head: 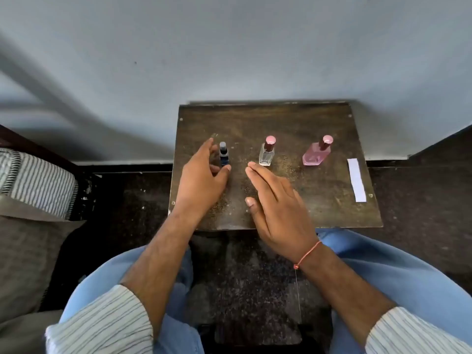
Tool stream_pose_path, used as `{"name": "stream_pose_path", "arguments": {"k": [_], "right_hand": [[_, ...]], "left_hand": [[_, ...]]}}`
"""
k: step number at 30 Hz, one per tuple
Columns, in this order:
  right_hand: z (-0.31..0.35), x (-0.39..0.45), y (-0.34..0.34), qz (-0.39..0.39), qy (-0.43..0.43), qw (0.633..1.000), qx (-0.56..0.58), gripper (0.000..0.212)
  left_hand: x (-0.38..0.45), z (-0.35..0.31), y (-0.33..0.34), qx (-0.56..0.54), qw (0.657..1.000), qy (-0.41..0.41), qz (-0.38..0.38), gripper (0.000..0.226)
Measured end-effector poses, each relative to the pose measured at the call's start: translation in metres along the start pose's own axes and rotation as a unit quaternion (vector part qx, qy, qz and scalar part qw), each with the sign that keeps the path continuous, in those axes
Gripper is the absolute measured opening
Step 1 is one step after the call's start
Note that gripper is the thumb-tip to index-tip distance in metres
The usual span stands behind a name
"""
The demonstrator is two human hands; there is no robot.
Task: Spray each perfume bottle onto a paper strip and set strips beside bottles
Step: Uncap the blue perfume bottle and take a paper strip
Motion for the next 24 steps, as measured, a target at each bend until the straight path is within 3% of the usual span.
{"name": "stream_pose_path", "arguments": {"k": [10, 15, 18, 24], "right_hand": [[-0.011, 0.009, -0.005, 0.035, -0.02, 0.998, 0.042, 0.056], [-0.02, 0.008, 0.004, 0.07, 0.01, 0.991, 0.117, 0.041], [-0.024, 0.01, 0.007, 0.076, 0.054, 0.979, 0.183, 0.036], [-0.028, 0.014, 0.007, 0.077, 0.149, 0.941, 0.293, 0.04]], "left_hand": [[0.013, 0.003, 0.0, 0.002, 1.0, -0.007, -0.018, 0.037], [0.014, 0.011, 0.0, -0.024, 1.0, -0.014, -0.011, 0.021], [0.019, 0.019, -0.005, -0.095, 0.994, -0.051, 0.028, 0.016], [0.01, 0.005, -0.004, -0.227, 0.956, -0.091, 0.159, 0.026]]}}
Point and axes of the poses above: each hand's wrist, its own x-axis towards the middle knuckle, its own y-axis out of the palm, z = x × y, the point moved 3 cm from there along x, towards the middle knuckle, and after that the axes turned 14 degrees about -x, right-handed, at the moved point
